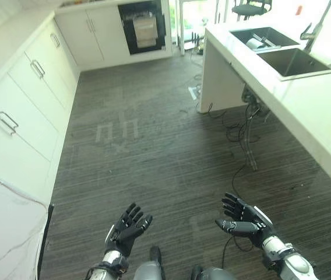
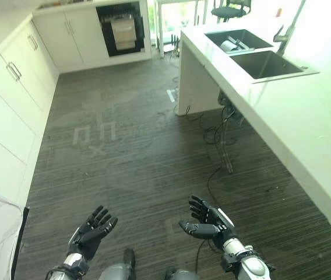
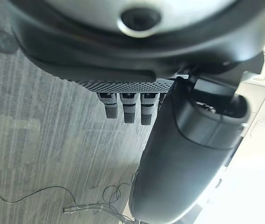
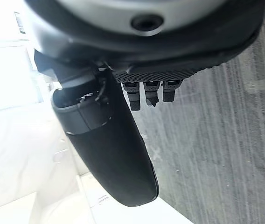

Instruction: Place the dishes in the dishwasher.

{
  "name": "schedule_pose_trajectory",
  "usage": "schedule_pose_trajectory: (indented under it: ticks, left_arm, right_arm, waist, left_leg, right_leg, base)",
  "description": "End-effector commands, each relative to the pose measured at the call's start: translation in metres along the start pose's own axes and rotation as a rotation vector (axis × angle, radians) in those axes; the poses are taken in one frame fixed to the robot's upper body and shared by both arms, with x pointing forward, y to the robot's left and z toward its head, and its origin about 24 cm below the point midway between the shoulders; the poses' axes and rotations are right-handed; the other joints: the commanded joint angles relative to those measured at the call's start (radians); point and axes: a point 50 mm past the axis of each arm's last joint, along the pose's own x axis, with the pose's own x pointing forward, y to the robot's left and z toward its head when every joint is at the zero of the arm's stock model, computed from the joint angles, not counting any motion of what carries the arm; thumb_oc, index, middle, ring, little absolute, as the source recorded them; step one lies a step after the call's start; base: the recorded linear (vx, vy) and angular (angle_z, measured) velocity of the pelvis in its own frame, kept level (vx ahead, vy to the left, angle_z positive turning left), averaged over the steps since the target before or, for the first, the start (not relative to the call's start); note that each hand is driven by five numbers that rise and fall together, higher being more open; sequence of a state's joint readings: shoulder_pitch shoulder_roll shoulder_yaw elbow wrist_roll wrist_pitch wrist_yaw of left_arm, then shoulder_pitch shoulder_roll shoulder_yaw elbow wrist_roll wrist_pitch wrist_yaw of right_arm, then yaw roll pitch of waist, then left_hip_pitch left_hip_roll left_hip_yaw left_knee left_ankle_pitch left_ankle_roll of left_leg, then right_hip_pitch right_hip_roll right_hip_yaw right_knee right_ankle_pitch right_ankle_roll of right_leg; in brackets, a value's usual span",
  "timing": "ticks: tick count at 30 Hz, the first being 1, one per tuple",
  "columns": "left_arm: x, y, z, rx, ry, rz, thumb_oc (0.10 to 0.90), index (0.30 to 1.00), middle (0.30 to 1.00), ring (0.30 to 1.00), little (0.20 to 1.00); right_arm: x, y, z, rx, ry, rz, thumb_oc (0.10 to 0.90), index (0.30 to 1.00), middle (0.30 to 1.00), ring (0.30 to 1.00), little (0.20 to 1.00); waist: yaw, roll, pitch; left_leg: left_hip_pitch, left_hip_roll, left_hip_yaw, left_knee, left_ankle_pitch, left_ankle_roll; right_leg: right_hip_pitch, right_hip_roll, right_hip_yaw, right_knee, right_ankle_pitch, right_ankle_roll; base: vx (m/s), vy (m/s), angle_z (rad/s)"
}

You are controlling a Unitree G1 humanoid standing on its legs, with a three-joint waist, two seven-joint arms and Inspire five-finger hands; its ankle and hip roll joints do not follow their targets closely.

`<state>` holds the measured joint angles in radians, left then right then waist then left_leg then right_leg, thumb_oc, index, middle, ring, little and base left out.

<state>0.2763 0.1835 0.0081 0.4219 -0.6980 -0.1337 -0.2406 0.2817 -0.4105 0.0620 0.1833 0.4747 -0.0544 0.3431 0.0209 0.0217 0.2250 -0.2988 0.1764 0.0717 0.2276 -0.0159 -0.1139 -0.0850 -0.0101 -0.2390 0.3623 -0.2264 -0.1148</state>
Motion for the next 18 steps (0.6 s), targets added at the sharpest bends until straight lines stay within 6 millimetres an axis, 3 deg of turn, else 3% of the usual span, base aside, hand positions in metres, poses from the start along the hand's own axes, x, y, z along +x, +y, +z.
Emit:
schedule_pose_trajectory:
  ticks: [1, 6, 10, 13, 15, 17, 18]
  left_arm:
    - [-0.004, 0.004, 0.042, 0.180, -0.165, -0.076, 0.800, 0.900, 0.900, 0.900, 0.900]
    - [0.006, 0.000, 0.062, 0.248, -0.168, -0.124, 0.800, 0.900, 0.900, 0.900, 0.900]
    - [0.011, -0.005, 0.073, 0.303, -0.190, -0.143, 0.800, 0.900, 0.900, 0.900, 0.900]
    - [0.013, -0.012, 0.081, 0.340, -0.216, -0.149, 0.800, 0.900, 0.900, 0.900, 0.900]
    - [0.013, -0.015, 0.084, 0.358, -0.234, -0.154, 0.800, 0.900, 0.900, 0.900, 0.900]
    - [0.012, -0.019, 0.092, 0.374, -0.260, -0.158, 0.800, 0.900, 0.900, 0.900, 0.900]
    - [0.010, -0.020, 0.102, 0.407, -0.282, -0.168, 0.800, 0.900, 0.900, 0.900, 0.900]
  right_arm:
    - [0.005, 0.008, 0.056, -0.057, -0.267, 0.093, 0.800, 0.900, 0.900, 0.900, 0.900]
    - [0.004, 0.017, 0.062, -0.019, -0.314, 0.098, 0.800, 0.900, 0.900, 0.900, 0.900]
    - [0.007, 0.024, 0.068, -0.005, -0.366, 0.099, 0.800, 0.900, 0.900, 0.900, 0.900]
    - [0.009, 0.032, 0.074, 0.032, -0.397, 0.123, 0.800, 0.900, 0.900, 0.900, 0.900]
    - [0.011, 0.037, 0.076, 0.021, -0.410, 0.135, 0.800, 0.900, 0.900, 0.900, 0.900]
    - [0.010, 0.036, 0.082, 0.023, -0.432, 0.141, 0.800, 0.900, 0.900, 0.900, 0.900]
    - [0.007, 0.033, 0.088, -0.002, -0.466, 0.137, 0.800, 0.900, 0.900, 0.900, 0.900]
  waist:
    - [0.027, -0.006, -0.064]
    - [0.021, -0.024, -0.095]
    - [0.003, -0.015, -0.095]
    - [-0.003, 0.010, -0.080]
    - [-0.004, 0.014, -0.064]
    - [-0.006, 0.009, -0.055]
    - [-0.013, -0.008, -0.039]
  left_leg:
    - [0.015, -0.053, 0.000, 0.072, -0.066, 0.004]
    - [0.072, -0.090, 0.010, 0.072, -0.122, 0.057]
    - [0.102, -0.149, -0.030, 0.072, -0.151, 0.118]
    - [0.136, -0.188, -0.046, 0.072, -0.172, 0.155]
    - [0.163, -0.197, -0.035, 0.072, -0.182, 0.163]
    - [0.181, -0.197, -0.013, 0.072, -0.187, 0.155]
    - [0.226, -0.190, 0.027, 0.072, -0.228, 0.146]
  right_leg:
    - [0.095, -0.077, 0.019, -0.062, -0.039, 0.193]
    - [0.147, -0.151, -0.007, -0.062, -0.002, 0.256]
    - [0.180, -0.154, -0.008, -0.062, 0.200, 0.279]
    - [0.041, -0.171, 0.012, 0.271, 0.259, 0.258]
    - [-0.020, -0.163, 0.007, 0.322, 0.227, 0.232]
    - [-0.015, -0.119, -0.053, 0.138, 0.196, 0.221]
    - [-0.038, -0.141, -0.110, -0.062, 0.219, 0.244]
  base:
    - [0.48, 0.441, -0.58]
    - [0.31, 0.292, -0.49]
    - [0.24, 0.246, -0.01]
    - [0.19, 0.262, -0.06]
    - [0.22, 0.122, -0.27]
    - [0.35, -0.111, -0.43]
    - [0.49, -0.279, -0.27]
